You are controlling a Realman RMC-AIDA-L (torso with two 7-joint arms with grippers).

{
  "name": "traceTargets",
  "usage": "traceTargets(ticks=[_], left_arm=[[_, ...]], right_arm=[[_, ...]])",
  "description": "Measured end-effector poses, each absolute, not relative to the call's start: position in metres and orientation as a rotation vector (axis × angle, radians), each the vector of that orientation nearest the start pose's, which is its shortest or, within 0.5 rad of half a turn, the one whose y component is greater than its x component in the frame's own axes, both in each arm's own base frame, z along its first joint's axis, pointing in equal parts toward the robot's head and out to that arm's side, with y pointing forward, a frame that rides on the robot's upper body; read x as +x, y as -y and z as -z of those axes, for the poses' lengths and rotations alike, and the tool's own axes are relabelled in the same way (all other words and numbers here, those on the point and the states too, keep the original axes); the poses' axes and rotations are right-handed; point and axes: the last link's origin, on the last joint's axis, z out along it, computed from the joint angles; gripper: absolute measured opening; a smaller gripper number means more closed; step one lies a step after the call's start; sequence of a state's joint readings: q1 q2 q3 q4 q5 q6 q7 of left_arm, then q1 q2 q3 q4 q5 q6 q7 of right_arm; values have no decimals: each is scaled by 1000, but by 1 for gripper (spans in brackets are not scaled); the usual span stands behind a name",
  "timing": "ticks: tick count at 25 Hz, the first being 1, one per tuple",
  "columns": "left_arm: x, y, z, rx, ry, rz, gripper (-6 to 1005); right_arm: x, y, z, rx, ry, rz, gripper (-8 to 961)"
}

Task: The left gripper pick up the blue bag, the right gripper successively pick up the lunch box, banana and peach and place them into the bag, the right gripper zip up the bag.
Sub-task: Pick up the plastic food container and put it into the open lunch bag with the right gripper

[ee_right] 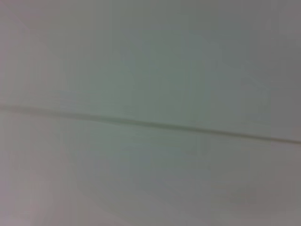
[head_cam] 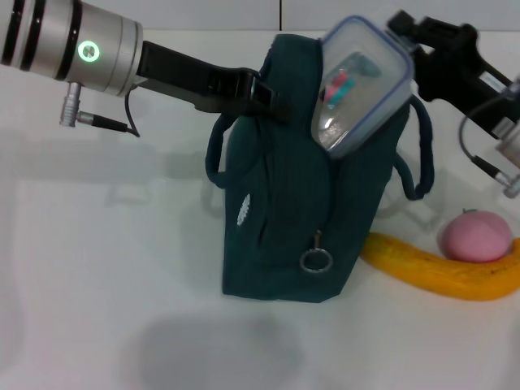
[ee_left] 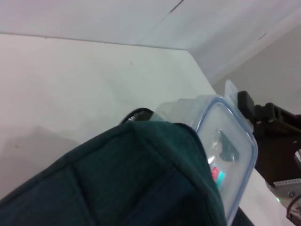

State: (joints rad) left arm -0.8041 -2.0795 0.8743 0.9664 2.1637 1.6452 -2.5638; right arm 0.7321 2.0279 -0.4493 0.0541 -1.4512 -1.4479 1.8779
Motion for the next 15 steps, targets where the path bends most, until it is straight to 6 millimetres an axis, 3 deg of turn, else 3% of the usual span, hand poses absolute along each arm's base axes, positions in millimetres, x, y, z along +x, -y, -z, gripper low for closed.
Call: traceTargets(ticks=[8, 15], left_arm=[[-138, -383, -14, -2717, 1541, 408, 55], [-138, -383, -14, -2722, 1535, 412, 55]], right_arm=[[208, -382, 39, -1976, -1675, -1573, 207], [204, -379, 52, -2183, -1571, -1388, 221]])
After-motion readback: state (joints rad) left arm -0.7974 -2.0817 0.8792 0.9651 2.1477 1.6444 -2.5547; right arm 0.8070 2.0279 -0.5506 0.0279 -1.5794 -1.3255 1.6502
